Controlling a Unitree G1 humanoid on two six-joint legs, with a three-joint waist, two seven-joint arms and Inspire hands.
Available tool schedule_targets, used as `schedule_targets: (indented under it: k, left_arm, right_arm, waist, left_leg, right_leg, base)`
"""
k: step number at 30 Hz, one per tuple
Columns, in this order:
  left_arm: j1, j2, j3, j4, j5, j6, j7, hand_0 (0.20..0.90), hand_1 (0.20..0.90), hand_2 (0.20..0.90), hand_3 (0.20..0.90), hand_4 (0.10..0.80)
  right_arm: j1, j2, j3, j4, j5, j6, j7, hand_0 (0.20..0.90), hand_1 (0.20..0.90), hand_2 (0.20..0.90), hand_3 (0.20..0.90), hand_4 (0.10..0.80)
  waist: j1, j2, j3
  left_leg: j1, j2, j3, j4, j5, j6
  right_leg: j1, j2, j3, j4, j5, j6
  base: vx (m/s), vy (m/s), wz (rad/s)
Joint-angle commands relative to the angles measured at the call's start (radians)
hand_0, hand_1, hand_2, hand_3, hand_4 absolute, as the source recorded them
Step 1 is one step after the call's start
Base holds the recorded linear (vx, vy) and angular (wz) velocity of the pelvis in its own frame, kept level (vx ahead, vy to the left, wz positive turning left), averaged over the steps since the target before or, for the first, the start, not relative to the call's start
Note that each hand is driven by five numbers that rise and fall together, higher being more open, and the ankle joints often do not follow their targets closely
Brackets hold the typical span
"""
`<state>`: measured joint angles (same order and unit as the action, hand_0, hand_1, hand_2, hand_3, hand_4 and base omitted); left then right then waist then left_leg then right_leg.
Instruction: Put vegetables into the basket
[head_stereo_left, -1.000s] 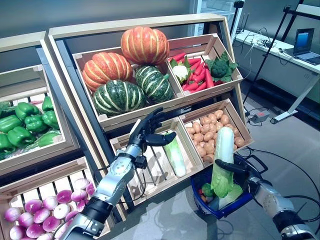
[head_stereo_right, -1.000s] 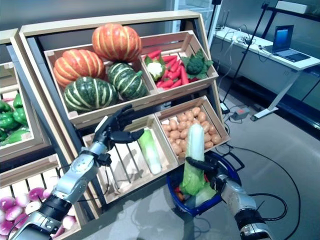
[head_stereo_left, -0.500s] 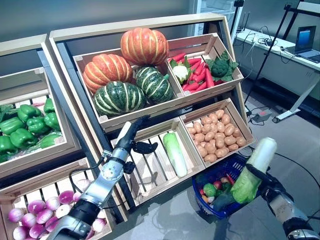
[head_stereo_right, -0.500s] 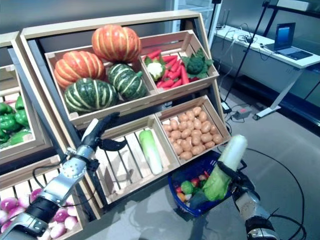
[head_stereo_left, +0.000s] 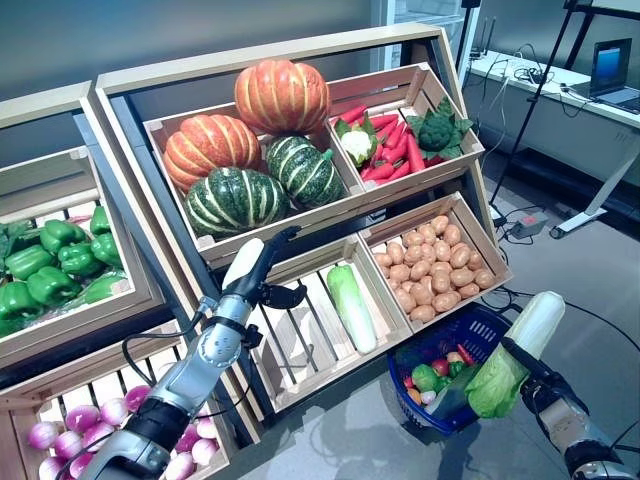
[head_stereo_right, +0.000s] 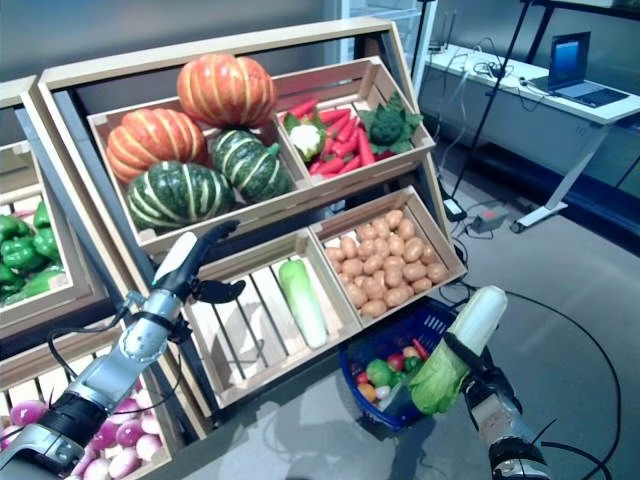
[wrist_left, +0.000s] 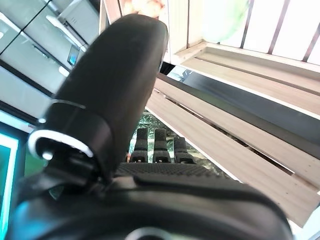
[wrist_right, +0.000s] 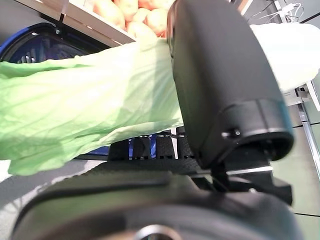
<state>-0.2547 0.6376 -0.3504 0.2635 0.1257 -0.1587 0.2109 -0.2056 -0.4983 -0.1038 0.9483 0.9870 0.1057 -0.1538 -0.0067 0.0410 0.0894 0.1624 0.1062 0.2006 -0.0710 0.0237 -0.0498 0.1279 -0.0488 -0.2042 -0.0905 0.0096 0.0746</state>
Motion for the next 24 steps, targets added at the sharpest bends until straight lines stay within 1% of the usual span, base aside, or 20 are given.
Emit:
schedule_targets:
  k: [1, 2, 3, 4, 6, 7, 8, 10, 12, 13, 15, 17, 19, 22, 24]
  left_arm:
    - [-0.056, 0.054, 0.034, 0.014, 0.03, -0.138, 0.09, 0.9, 0.9, 0.9, 0.9, 0.8]
    - [-0.053, 0.051, 0.035, 0.017, 0.026, -0.141, 0.088, 0.9, 0.9, 0.9, 0.9, 0.8]
    - [-0.041, 0.044, 0.038, 0.022, 0.03, -0.15, 0.09, 0.9, 0.9, 0.9, 0.9, 0.8]
    - [-0.025, 0.034, 0.041, 0.024, 0.046, -0.158, 0.094, 0.9, 0.9, 0.9, 0.9, 0.8]
    - [-0.007, 0.028, 0.036, 0.02, 0.079, -0.18, 0.109, 0.9, 0.9, 0.9, 0.9, 0.8]
    - [-0.01, 0.029, 0.034, 0.021, 0.079, -0.18, 0.112, 0.9, 0.9, 0.9, 0.9, 0.8]
    - [-0.023, 0.039, 0.019, 0.022, 0.087, -0.174, 0.124, 0.9, 0.9, 0.9, 0.9, 0.8]
    - [-0.048, 0.052, -0.004, 0.068, 0.113, -0.179, 0.157, 0.9, 0.9, 0.9, 0.9, 0.8]
    - [-0.054, 0.064, -0.014, 0.079, 0.127, -0.179, 0.175, 0.9, 0.9, 0.9, 0.9, 0.8]
    - [-0.045, 0.07, -0.005, 0.084, 0.129, -0.176, 0.176, 0.9, 0.9, 0.9, 0.9, 0.8]
    - [-0.018, 0.09, 0.015, 0.09, 0.133, -0.171, 0.183, 0.9, 0.9, 0.9, 0.9, 0.8]
    - [0.002, 0.108, 0.031, 0.081, 0.137, -0.169, 0.189, 0.9, 0.9, 0.9, 0.9, 0.8]
    - [-0.009, 0.114, 0.028, 0.074, 0.151, -0.172, 0.2, 0.9, 0.9, 0.9, 0.9, 0.8]
    - [-0.106, 0.125, -0.019, 0.08, 0.188, -0.161, 0.255, 0.9, 0.9, 0.9, 0.9, 0.8]
    - [-0.204, 0.134, -0.061, 0.108, 0.217, -0.148, 0.318, 0.9, 0.9, 0.9, 0.9, 0.8]
  right_arm:
    - [-0.102, -0.038, 0.033, -0.071, -0.047, -0.135, 0.14, 0.3, 0.3, 0.3, 0.3, 0.4]
    - [-0.103, -0.038, 0.037, -0.074, -0.046, -0.136, 0.146, 0.3, 0.3, 0.3, 0.3, 0.4]
    - [-0.105, -0.039, 0.042, -0.076, -0.045, -0.134, 0.157, 0.3, 0.3, 0.3, 0.3, 0.4]
    - [-0.109, -0.04, 0.047, -0.08, -0.046, -0.13, 0.166, 0.3, 0.3, 0.3, 0.3, 0.4]
    - [-0.135, -0.046, 0.066, -0.09, -0.039, -0.124, 0.157, 0.3, 0.3, 0.3, 0.3, 0.4]
    - [-0.14, -0.047, 0.068, -0.088, -0.037, -0.125, 0.155, 0.3, 0.3, 0.3, 0.3, 0.4]
    - [-0.166, -0.048, 0.078, -0.076, -0.034, -0.13, 0.149, 0.3, 0.3, 0.3, 0.3, 0.4]
    - [-0.181, -0.044, 0.084, -0.052, -0.045, -0.125, 0.157, 0.3, 0.3, 0.3, 0.3, 0.4]
    - [-0.164, -0.02, 0.087, -0.045, -0.053, -0.127, 0.15, 0.3, 0.3, 0.3, 0.3, 0.4]
    - [-0.16, -0.01, 0.088, -0.042, -0.06, -0.123, 0.154, 0.3, 0.3, 0.3, 0.3, 0.4]
    - [-0.161, -0.001, 0.097, -0.036, -0.068, -0.109, 0.172, 0.3, 0.3, 0.3, 0.3, 0.4]
    - [-0.165, 0.007, 0.107, -0.044, -0.069, -0.099, 0.16, 0.3, 0.3, 0.3, 0.3, 0.4]
    - [-0.181, 0.005, 0.118, -0.043, -0.073, -0.101, 0.149, 0.3, 0.3, 0.3, 0.3, 0.4]
    - [-0.286, -0.018, 0.158, -0.024, -0.048, -0.111, 0.12, 0.3, 0.3, 0.3, 0.3, 0.4]
    - [-0.382, -0.048, 0.176, 0.005, -0.028, -0.113, 0.118, 0.3, 0.3, 0.3, 0.3, 0.4]
  waist:
    - [0.02, -0.071, 0.035]
    - [0.023, -0.072, 0.04]
    - [0.029, -0.069, 0.048]
    - [0.037, -0.065, 0.052]
    - [0.06, -0.056, 0.063]
    - [0.062, -0.056, 0.064]
    - [0.072, -0.052, 0.073]
    - [0.076, -0.043, 0.062]
    - [0.083, -0.036, 0.043]
    - [0.092, -0.034, 0.035]
    - [0.105, -0.032, 0.023]
    - [0.113, -0.028, 0.016]
    - [0.115, -0.021, 0.022]
    - [0.116, -0.01, 0.068]
    - [0.108, 0.0, 0.123]
  left_leg:
    - [-0.163, 0.006, -0.019, 0.339, 0.008, -0.034]
    - [-0.18, -0.001, -0.033, 0.347, 0.019, -0.032]
    - [-0.198, -0.018, -0.062, 0.326, 0.022, -0.03]
    - [-0.202, -0.035, -0.091, 0.272, 0.033, -0.03]
    - [-0.223, -0.055, -0.152, 0.092, 0.077, -0.025]
    - [-0.223, -0.058, -0.157, 0.076, 0.086, -0.024]
    - [-0.237, -0.065, -0.176, 0.054, 0.095, -0.022]
    - [-0.195, -0.065, -0.171, -0.003, 0.092, -0.013]
    - [-0.157, -0.054, -0.145, -0.016, 0.069, -0.012]
    - [-0.143, -0.049, -0.132, -0.016, 0.058, -0.014]
    - [-0.119, -0.041, -0.106, -0.016, 0.045, -0.018]
    - [-0.113, -0.036, -0.094, -0.016, 0.04, -0.02]
    - [-0.125, -0.034, -0.091, -0.016, 0.044, -0.023]
    - [-0.207, -0.04, -0.11, 0.012, 0.068, -0.034]
    - [-0.299, -0.044, -0.125, 0.106, 0.059, -0.043]
  right_leg:
    - [0.025, -0.002, 0.036, 0.011, 0.044, -0.066]
    - [0.023, -0.002, 0.041, 0.012, 0.047, -0.067]
    - [0.024, 0.0, 0.053, 0.012, 0.05, -0.064]
    - [0.03, 0.002, 0.066, 0.006, 0.052, -0.057]
    - [0.035, -0.001, 0.086, 0.003, 0.043, -0.047]
    - [0.035, -0.003, 0.087, 0.003, 0.042, -0.046]
    - [0.034, -0.007, 0.085, 0.003, 0.038, -0.043]
    - [0.032, -0.026, 0.053, 0.003, 0.033, -0.024]
    - [0.042, -0.051, -0.019, 0.003, 0.028, -0.006]
    - [0.049, -0.065, -0.062, 0.003, 0.028, 0.002]
    - [0.056, -0.083, -0.117, 0.003, 0.027, 0.012]
    - [0.048, -0.089, -0.134, 0.003, 0.025, 0.013]
    - [0.038, -0.09, -0.136, 0.003, 0.021, 0.009]
    - [-0.019, -0.1, -0.122, 0.04, 0.01, -0.001]
    - [-0.08, -0.116, -0.116, 0.1, -0.005, -0.007]
  base:
    - [0.02, 0.021, -0.26]
    - [0.045, 0.092, -0.34]
    - [0.084, 0.141, -0.41]
    - [0.126, 0.209, -0.45]
    - [0.099, 0.202, -0.28]
    - [0.038, 0.155, -0.16]
    - [0.07, 0.199, -0.15]
    - [0.116, 0.237, -0.33]
    - [0.161, 0.146, -0.68]
    - [0.175, 0.088, -0.91]
    - [0.14, 0.06, -0.9]
    - [0.084, 0.04, -0.53]
    - [0.01, 0.024, -0.25]
    - [-0.187, 0.007, -0.01]
    - [-0.309, 0.004, 0.11]
